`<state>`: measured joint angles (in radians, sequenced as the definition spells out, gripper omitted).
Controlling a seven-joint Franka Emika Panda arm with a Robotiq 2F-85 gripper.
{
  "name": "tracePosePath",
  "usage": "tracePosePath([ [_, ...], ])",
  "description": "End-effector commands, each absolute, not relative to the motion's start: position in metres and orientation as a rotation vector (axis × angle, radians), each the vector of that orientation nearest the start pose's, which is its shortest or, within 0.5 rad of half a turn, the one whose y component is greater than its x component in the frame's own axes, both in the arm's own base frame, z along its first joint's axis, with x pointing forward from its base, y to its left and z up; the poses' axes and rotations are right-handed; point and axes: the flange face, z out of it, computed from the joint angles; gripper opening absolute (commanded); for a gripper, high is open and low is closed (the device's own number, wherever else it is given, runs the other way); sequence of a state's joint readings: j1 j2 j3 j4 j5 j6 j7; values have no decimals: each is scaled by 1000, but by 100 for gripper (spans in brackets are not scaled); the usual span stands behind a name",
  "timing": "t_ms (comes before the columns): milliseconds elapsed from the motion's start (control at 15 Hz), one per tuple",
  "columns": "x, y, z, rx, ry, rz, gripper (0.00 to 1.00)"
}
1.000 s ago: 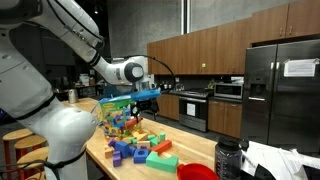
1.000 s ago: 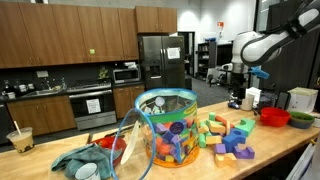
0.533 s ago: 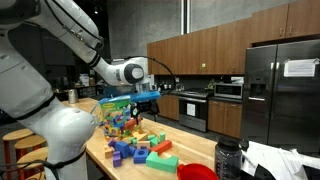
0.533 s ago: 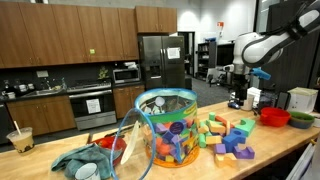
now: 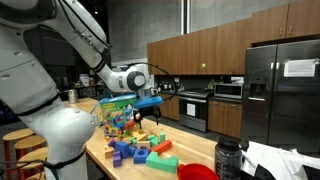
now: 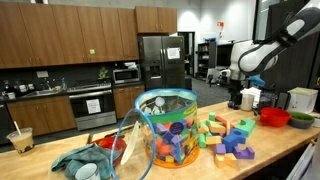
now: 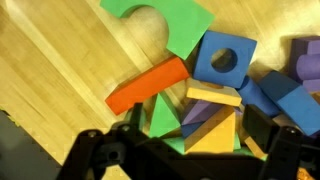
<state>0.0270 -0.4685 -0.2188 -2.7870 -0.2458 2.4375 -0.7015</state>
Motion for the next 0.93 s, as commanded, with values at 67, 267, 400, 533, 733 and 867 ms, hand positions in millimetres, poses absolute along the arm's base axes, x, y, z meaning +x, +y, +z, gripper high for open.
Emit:
tracePosePath([
  [67, 386, -64, 315, -3034, -1198, -186, 100],
  [267, 402, -65, 298, -3019, -1248, -216, 100],
  [400, 411, -64, 292, -2998, -1277, -229, 100],
  [533, 403, -62, 294, -3009, -1248, -215, 100],
  [733, 412, -61, 292, -3003, -1263, -215, 100],
  [867, 410, -59, 292, -3008, -1256, -209, 100],
])
